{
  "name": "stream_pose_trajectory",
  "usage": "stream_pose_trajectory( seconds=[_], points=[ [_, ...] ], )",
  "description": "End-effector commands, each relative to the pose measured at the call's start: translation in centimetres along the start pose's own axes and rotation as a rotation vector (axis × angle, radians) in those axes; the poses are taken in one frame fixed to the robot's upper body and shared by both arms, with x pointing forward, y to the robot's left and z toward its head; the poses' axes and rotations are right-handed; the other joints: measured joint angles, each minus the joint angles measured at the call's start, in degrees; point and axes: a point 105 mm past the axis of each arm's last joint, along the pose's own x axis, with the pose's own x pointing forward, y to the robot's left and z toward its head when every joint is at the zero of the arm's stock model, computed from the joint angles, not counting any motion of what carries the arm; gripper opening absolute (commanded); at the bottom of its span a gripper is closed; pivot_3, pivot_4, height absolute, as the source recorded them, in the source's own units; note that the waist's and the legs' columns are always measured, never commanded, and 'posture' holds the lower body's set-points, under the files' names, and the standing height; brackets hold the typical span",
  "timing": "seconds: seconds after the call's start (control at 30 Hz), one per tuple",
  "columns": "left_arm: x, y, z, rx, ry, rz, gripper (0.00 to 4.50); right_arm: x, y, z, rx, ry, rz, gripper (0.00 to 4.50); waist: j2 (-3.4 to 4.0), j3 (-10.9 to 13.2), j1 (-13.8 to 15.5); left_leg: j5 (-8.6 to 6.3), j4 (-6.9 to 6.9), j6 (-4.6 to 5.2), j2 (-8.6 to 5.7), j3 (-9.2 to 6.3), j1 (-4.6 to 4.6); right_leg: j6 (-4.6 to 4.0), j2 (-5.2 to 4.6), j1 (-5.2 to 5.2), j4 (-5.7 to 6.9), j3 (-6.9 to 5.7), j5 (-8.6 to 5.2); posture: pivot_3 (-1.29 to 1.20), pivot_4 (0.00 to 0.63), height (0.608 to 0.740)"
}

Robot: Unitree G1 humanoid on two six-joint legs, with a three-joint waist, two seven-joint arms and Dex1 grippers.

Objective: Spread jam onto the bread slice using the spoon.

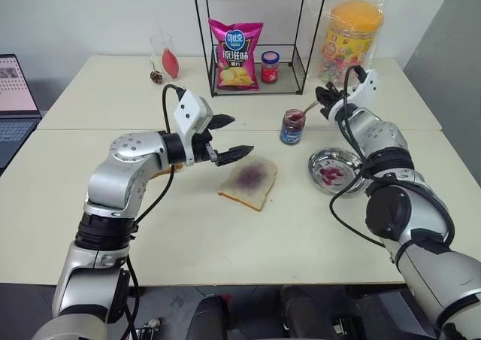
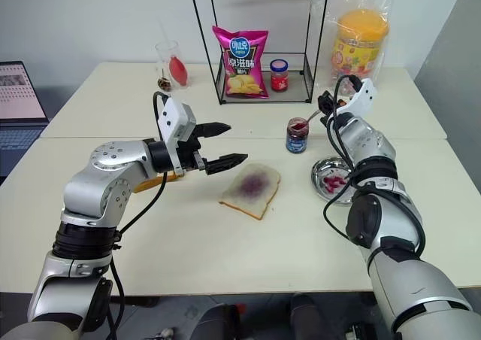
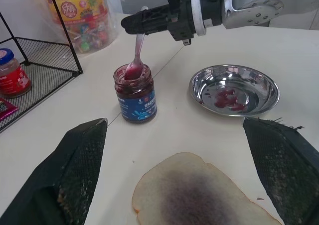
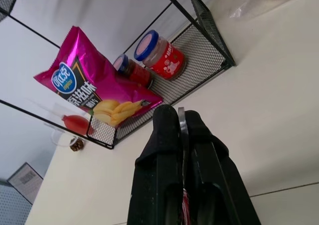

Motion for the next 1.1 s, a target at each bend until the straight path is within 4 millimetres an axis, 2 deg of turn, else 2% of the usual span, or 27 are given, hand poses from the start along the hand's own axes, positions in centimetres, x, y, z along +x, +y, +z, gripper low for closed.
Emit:
stream_pose_trajectory(
  seconds=[0.03, 0.43, 0.67, 0.73, 0.8, 0.93, 1.1],
  points=[
    [-0.1, 0.3, 1.3, 0.044, -0.029, -0.001, 4.5, -0.3, 2.3, 3.5, 0.062, -0.1, 0.057, 0.09, 0.0, 0.0, 0.0, 0.0, 0.0, 0.0, 0.0, 0.0, 0.0, 0.0, 0.0, 0.0, 0.0, 0.0, 0.0, 0.0, 0.15, 0.74],
    [-0.9, 0.5, 1.8, 0.037, -0.034, -0.016, 4.5, -1.3, 2.7, 5.3, 0.27, -0.132, 0.078, 0.09, 0.0, 0.0, 0.01, 0.0, -0.01, 0.0, 0.0, 0.0, -0.01, 0.0, 0.0, 0.0, 0.0, 0.0, 0.0, 0.0, 0.15, 0.74],
    [-2.4, 0.9, 2.5, 0.013, -0.054, -0.008, 4.5, -2.8, 5.4, 5.1, 0.314, -0.087, 0.176, 0.09, 0.0, 0.0, -0.01, 0.0, -0.04, 0.01, 0.02, -0.02, -0.01, 0.0, 0.02, -0.01, -0.01, -0.01, 0.0, 0.0, 0.15, 0.74],
    [-3.5, 0.6, 2.7, -0.01, -0.051, -0.021, 4.5, -3.5, 7.1, 4.1, 0.298, -0.043, 0.236, 0.09, 0.0, 0.0, -0.07, 0.0, -0.05, 0.01, 0.03, -0.05, -0.01, 0.0, 0.02, -0.01, -0.01, -0.03, 0.0, 0.0, 0.15, 0.74],
    [-5.0, 0.0, 2.1, -0.039, -0.004, -0.045, 4.5, -4.4, 8.7, 1.9, 0.233, 0.024, 0.293, 0.09, 0.01, 0.0, -0.24, -0.01, -0.08, 0.01, 0.06, -0.05, -0.02, 0.0, 0.05, -0.04, -0.01, -0.02, -0.01, 0.0, 0.15, 0.74],
    [-7.3, -1.4, 1.2, -0.103, 0.066, -0.077, 4.5, -5.7, 10.1, -1.9, 0.126, 0.113, 0.337, 0.09, 0.03, 0.01, -0.21, -0.01, -0.18, 0.02, 0.11, -0.1, -0.02, -0.04, 0.07, -0.1, 0.01, -0.07, -0.03, 0.0, 0.15, 0.74],
    [-11.7, -3.7, -2.0, -0.187, 0.224, -0.046, 4.5, -7.7, 11.7, -8.2, -0.014, 0.251, 0.437, 0.09, 0.0, -0.01, -0.47, -0.01, -0.18, 0.01, 0.08, -0.08, -0.06, 0.06, 0.01, -0.14, -0.03, -0.07, -0.11, 0.0, 0.15, 0.74]
  ],
)
